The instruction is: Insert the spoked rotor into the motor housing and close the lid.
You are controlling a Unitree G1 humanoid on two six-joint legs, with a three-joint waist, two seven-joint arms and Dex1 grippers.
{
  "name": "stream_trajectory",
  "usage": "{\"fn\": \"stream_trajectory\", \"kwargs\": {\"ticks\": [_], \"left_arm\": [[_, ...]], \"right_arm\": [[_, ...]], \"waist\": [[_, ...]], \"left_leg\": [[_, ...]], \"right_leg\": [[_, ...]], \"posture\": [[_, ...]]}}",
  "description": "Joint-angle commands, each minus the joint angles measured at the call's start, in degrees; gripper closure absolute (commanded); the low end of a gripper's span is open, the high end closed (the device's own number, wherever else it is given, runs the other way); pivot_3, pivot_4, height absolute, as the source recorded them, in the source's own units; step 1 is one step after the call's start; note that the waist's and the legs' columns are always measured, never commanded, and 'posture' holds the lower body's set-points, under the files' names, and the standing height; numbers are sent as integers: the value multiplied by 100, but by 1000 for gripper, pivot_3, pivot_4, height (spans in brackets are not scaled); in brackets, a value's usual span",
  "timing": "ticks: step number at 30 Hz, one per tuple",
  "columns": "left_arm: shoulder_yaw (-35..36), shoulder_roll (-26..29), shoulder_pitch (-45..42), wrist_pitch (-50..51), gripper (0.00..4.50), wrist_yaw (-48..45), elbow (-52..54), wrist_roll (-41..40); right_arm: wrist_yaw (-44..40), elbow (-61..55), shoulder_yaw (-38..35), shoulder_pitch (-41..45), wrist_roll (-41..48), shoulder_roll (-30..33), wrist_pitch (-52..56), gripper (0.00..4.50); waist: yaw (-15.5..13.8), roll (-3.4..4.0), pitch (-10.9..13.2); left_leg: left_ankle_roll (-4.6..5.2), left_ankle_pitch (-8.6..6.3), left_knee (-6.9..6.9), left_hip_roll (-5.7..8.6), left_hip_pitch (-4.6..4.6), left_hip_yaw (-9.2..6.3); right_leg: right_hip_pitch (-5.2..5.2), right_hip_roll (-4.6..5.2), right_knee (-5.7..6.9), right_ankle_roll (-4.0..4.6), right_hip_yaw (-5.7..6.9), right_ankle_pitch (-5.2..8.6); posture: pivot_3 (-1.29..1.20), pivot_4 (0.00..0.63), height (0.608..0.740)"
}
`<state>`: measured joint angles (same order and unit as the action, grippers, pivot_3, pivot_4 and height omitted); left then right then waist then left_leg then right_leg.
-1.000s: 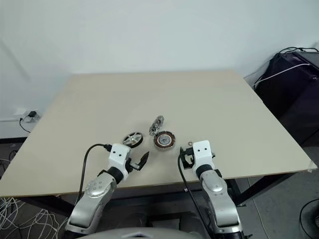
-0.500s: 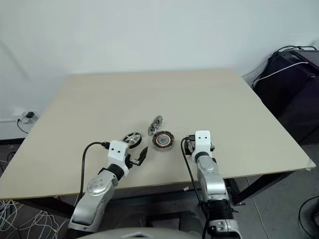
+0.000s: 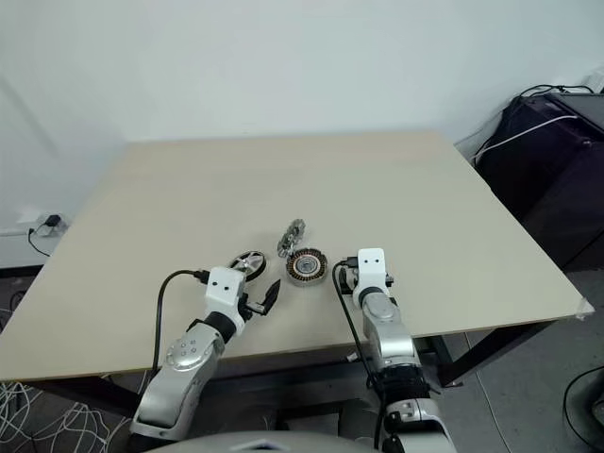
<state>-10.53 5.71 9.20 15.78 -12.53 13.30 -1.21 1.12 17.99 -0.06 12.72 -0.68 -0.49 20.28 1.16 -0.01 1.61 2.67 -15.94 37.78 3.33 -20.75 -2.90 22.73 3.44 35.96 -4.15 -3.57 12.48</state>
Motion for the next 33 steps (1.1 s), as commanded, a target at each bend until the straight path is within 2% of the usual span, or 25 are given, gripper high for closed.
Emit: {"fn": "stream_trajectory", "kwargs": {"ticks": [1, 17, 21, 29, 30, 33], "left_arm": [[-24, -34, -63, -28, 0, 0, 191, -36], [-64, -13, -65, -12, 0, -17, 224, -27], [-71, 0, -79, -10, 0, -25, 229, -25], [-83, -7, -93, -23, 0, -14, 222, -25], [-85, -8, -97, -25, 0, -11, 217, -22], [-91, -10, -87, -34, 0, -6, 220, -17]], "right_arm": [[-21, 115, 28, 250, -13, -10, -222, 24], [-68, 1153, -156, 583, 115, -3, -648, 24], [-65, 1328, -219, 655, 206, -10, -659, 924], [-74, 1286, -285, 617, 248, -55, -623, 3586], [-70, 1258, -293, 606, 255, -59, -611, 3799], [-89, 888, -244, 466, 261, -89, -525, 3813]], "waist": [[8, 0, 0], [63, 11, -8], [87, 12, -9], [105, 18, -12], [104, 19, -13], [99, 20, -14]], "left_leg": [[0, 0, 0, 0, 0, 0], [-3, 2, 1, 0, 11, -2], [-4, 4, 4, 0, 16, -2], [-4, 4, 0, 0, 16, -5], [-4, 4, 0, -1, 15, -5], [-4, 4, -1, -1, 15, -6]], "right_leg": [[0, 0, 0, 0, 0, 0], [-8, -2, 2, -2, -2, -3], [-14, -3, 2, -4, -2, -4], [-11, -4, 2, -23, -2, -16], [-11, -4, 2, -23, -2, -16], [-11, -4, 2, -23, -1, -16]], "posture": [[0, 0, 740], [0, 0, 740], [0, 0, 740], [0, 0, 740], [0, 0, 740], [0, 0, 740]]}}
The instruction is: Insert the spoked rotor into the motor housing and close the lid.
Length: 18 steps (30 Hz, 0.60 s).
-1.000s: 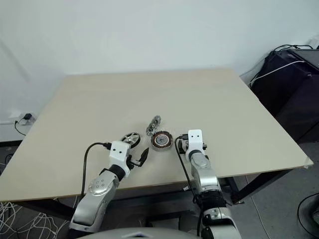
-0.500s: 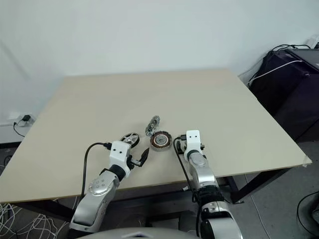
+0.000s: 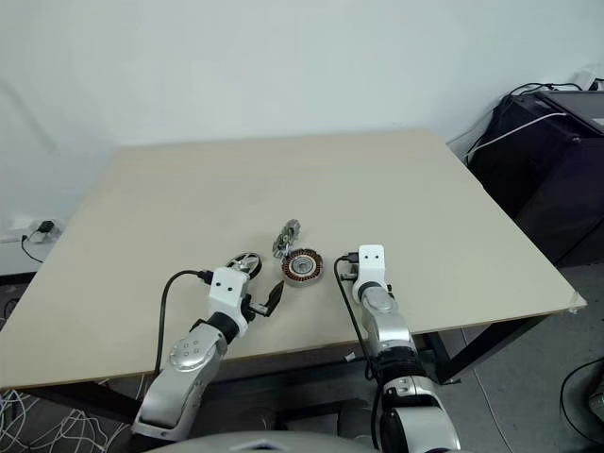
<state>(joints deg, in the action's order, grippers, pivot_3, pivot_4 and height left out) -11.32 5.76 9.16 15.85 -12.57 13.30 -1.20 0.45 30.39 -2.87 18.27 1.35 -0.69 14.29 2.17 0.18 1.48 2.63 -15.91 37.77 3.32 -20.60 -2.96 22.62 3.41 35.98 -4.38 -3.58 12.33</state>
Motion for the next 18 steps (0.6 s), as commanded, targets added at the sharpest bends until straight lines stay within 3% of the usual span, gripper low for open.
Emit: {"fn": "stream_trajectory", "kwargs": {"ticks": [1, 11, 18], "left_arm": [[-14, -16, -76, -43, 0, 2, 221, -15], [-20, -37, -91, -52, 0, 15, 169, -15], [52, -105, -44, -172, 0, 18, 219, -130]], "right_arm": [[-48, -594, 80, -162, 54, -80, 101, 3813], [-441, -2695, 699, -419, 77, -254, 686, 3813], [-663, -2514, 1253, -263, -63, -271, 884, 3813]], "waist": [[-3, 1, 0], [-10, 12, 6], [-23, 11, 7]], "left_leg": [[0, 0, 0, 0, 0, 0], [-1, 0, -8, 0, -13, -5], [-2, 1, -8, 3, -13, -6]], "right_leg": [[0, 0, 0, 0, 0, 0], [14, 1, 0, 0, 3, 1], [13, 3, -1, 0, 5, 1]], "posture": [[0, 0, 740], [0, 0, 740], [0, 0, 740]]}}
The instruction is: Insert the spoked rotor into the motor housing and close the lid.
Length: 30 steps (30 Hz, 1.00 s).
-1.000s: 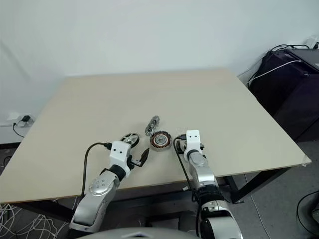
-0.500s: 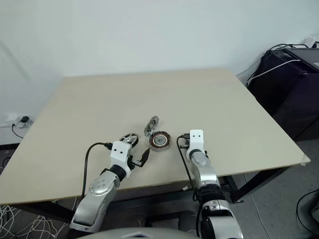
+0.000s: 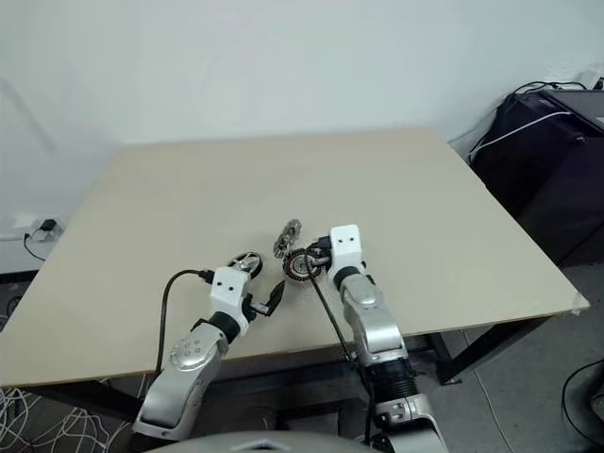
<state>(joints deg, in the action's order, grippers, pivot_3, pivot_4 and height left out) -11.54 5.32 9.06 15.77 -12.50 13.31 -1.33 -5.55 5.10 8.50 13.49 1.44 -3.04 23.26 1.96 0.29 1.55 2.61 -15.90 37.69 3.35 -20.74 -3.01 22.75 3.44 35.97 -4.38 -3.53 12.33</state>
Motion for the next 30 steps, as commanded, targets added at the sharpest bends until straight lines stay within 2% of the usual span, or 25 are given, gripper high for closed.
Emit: {"fn": "stream_trajectory", "kwargs": {"ticks": [1, 13, 30], "left_arm": [[91, -57, -14, -162, 0, 17, 237, -117], [236, 54, 289, -218, 0, -11, 285, -93], [162, 89, 260, -131, 0, -119, 297, -90]], "right_arm": [[-73, 102, 153, 256, -93, -41, -27, 3813], [-203, 1061, 291, 627, -156, -125, -262, 3813], [-236, 1998, 280, 981, -253, -254, -681, 3813]], "waist": [[-1, 0, 0], [9, 0, 0], [16, 1, 0]], "left_leg": [[0, 0, 0, 0, 0, 0], [-3, 0, -5, 0, 0, -3], [-9, 2, -8, 0, 1, -7]], "right_leg": [[0, 0, 0, 0, 0, 0], [2, 0, 0, 1, 3, 0], [3, -1, 1, 1, 7, 0]], "posture": [[0, 0, 740], [0, 0, 740], [0, 0, 740]]}}
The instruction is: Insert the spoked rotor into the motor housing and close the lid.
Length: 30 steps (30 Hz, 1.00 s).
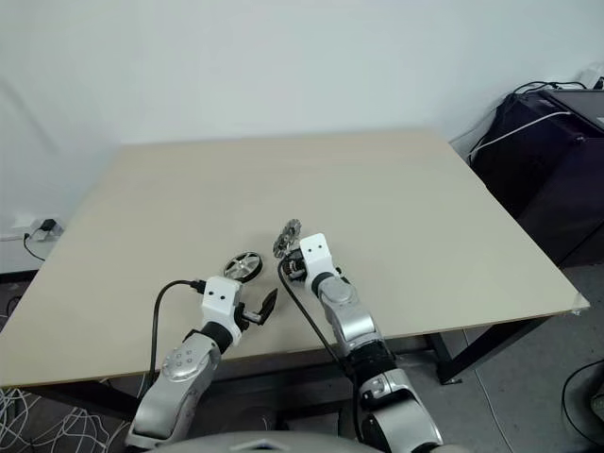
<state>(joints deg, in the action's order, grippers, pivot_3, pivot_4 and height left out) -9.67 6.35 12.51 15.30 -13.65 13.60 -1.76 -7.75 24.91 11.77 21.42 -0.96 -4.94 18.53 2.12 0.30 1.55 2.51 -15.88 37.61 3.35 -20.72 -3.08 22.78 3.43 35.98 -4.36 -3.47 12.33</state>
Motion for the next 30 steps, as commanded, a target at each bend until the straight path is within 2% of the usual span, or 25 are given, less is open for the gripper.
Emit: {"fn": "stream_trajectory", "kwargs": {"ticks": [1, 5, 7, 13, 14, 17, 19, 26, 30], "left_arm": [[-24, -20, -84, -82, 0, -3, 271, -46], [-22, -38, -86, -83, 0, 0, 271, -45], [-17, -47, -101, -87, 0, -1, 261, -45], [-21, -63, -129, -100, 0, -9, 210, -34], [-21, -65, -132, -102, 0, -13, 204, -37], [-25, -71, -142, -110, 0, -19, 176, -39], [-28, -75, -151, -114, 0, -25, 157, -42], [-41, -73, -199, -130, 0, -41, 87, -39], [-63, -84, -197, -145, 0, -35, 64, -30]], "right_arm": [[-12, 62, -50, 210, -17, -65, -227, 3813], [-1, 235, -91, 277, -9, -71, -299, 3813], [18, 308, -115, 307, -8, -73, -335, 3056], [-73, -3, -134, 222, 37, -73, -360, 1158], [-90, -150, -158, 192, 79, -82, -349, 1158], [-73, -642, -230, 99, 175, -107, -225, 1651], [-72, -865, -190, 42, 158, -89, -147, 2376], [151, -934, 17, 57, -157, -9, 512, 4466], [257, -749, 46, 191, -307, -2, 762, 4466]], "waist": [[1, 0, 0], [2, 0, 0], [3, 0, 0], [3, 1, 0], [2, 1, 0], [0, 1, 0], [0, 1, 0], [-4, 1, 0], [-3, 1, 0]], "left_leg": [[0, 0, -1, 0, 0, 0], [-1, 0, -2, 0, 0, -1], [-1, 1, -2, 0, 0, -1], [-2, 1, -2, 0, 0, -3], [-2, 1, -3, 0, 0, -3], [-2, 1, -4, 0, 0, -4], [-3, 1, -4, 0, 0, -5], [-5, 3, -4, 0, 0, -7], [-6, 4, -4, 1, 0, -8]], "right_leg": [[0, 0, 0, 0, 0, 0], [1, 0, 0, 0, 0, 0], [0, -1, 0, 0, 0, 0], [1, -1, 1, 1, 1, 0], [1, 0, 1, 1, 2, 0], [1, 0, 0, 1, 2, 0], [1, 0, 0, 0, 2, 0], [0, 0, 1, 1, 5, 0], [0, 0, 1, 1, 6, 0]], "posture": [[0, 0, 740], [0, 0, 740], [0, 0, 740], [0, 0, 740], [0, 0, 740], [0, 0, 740], [0, 0, 740], [0, 0, 740], [0, 0, 740]]}}
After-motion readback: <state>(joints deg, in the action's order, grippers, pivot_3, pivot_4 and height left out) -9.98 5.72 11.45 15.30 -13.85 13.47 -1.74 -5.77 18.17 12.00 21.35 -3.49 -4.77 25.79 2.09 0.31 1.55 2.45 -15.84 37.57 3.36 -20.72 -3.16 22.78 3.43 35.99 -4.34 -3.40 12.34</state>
